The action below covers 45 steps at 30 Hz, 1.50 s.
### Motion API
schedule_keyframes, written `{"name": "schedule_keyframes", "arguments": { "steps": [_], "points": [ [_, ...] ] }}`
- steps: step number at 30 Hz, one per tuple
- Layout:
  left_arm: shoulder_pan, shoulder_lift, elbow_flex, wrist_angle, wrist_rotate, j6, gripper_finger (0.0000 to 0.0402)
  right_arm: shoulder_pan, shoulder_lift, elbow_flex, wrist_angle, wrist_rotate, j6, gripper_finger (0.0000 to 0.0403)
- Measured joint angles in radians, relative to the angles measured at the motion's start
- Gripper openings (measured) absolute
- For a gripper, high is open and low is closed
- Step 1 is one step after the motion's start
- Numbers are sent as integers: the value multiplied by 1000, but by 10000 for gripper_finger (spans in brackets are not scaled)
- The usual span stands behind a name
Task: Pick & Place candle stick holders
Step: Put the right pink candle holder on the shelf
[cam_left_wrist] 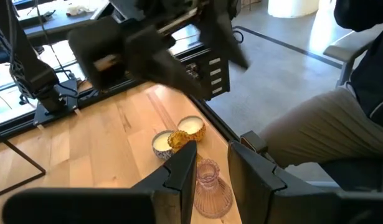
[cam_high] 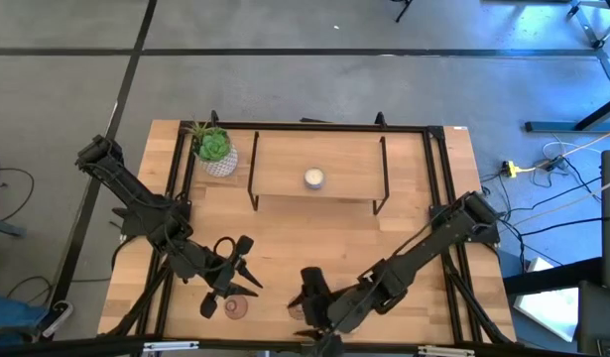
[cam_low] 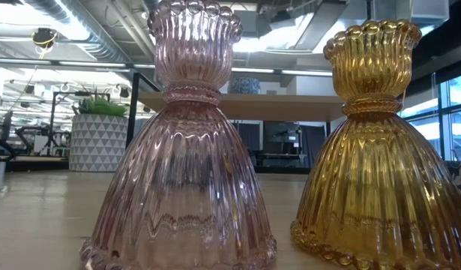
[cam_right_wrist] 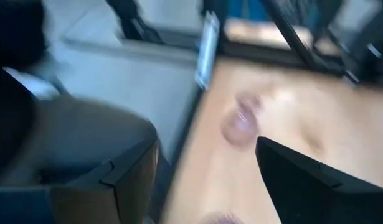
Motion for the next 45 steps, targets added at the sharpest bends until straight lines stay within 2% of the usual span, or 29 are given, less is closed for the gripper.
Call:
{"name": "schedule_keyframes", "arguments": {
  "steps": [4, 11, 19, 34, 39, 45],
  "points": [
    [0, 0, 0, 0, 0, 0, 86, -1, 26, 151, -269, 37, 60, 273],
    [0, 0, 0, -8, 0, -3, 86, -63, 88, 166, -407, -25, 213, 273],
    [0, 0, 0, -8, 0, -7, 86, -103, 161, 166, -418, -156, 305, 272],
    [0, 1, 0, -15, 0, -7, 86, -123, 188, 168, -480, -150, 575, 256],
    [0, 1, 0, -15, 0, -7, 86, -126, 223, 166, -498, -207, 605, 256],
    [0, 1, 0, -16, 0, -7, 86, -126, 240, 166, -494, -214, 605, 256]
  ]
}}
